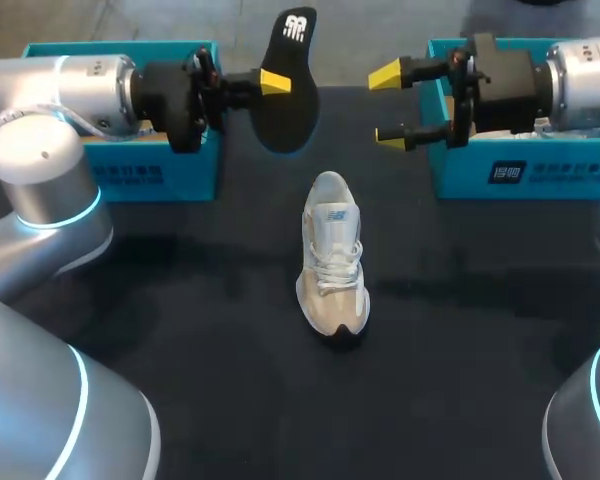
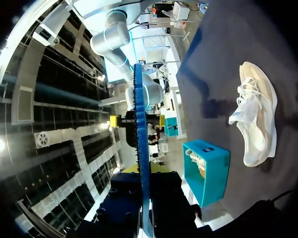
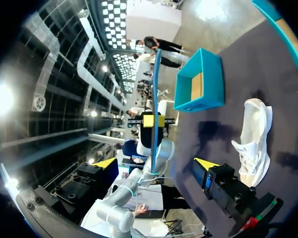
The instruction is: Take the shoe out of the shoebox, open the shoe tongue, remove and reinsert the insole, then place the shoe into the shoebox
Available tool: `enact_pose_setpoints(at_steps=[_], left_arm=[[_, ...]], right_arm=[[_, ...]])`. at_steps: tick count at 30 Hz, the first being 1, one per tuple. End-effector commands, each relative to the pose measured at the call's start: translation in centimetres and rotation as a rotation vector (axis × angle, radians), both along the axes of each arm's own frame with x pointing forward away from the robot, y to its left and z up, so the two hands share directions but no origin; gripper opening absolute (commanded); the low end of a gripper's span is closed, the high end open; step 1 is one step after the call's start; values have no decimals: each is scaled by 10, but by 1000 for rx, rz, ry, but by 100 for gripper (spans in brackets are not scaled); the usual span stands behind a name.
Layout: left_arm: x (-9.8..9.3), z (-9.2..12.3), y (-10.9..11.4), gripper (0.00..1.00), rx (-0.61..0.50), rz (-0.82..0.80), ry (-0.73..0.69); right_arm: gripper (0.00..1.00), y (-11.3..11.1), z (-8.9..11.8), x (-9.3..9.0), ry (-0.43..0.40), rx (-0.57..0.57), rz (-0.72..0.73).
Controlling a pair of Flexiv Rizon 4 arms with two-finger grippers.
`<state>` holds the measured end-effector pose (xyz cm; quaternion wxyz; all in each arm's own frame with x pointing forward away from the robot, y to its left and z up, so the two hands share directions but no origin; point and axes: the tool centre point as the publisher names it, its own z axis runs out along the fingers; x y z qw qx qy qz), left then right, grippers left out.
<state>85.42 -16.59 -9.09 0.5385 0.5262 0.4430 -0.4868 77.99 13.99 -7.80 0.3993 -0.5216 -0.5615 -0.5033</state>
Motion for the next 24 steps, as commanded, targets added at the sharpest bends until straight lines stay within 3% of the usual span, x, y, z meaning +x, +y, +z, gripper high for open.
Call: enact_pose_setpoints(at_steps=[1,10,12,16,18,24], left_arm=[[-3,1,-6,0,-1,3,3],[-6,1,-19,0,-7,5,0],[-6,0,-23,0,-10,13,4],[-5,-1,-28,0,-9,19,13],[-5,-2,-30,0,-10,20,15],[-1,-2,-37,0,-22,37,27]], right_arm=[[100,10,-3,6,6,-10,-1],[100,27,-2,23,50,-60,13],[84,29,-2,25,46,-55,12],[69,36,-1,28,41,-47,21],[55,39,-1,29,40,-45,27],[49,48,-5,27,60,-42,51]])
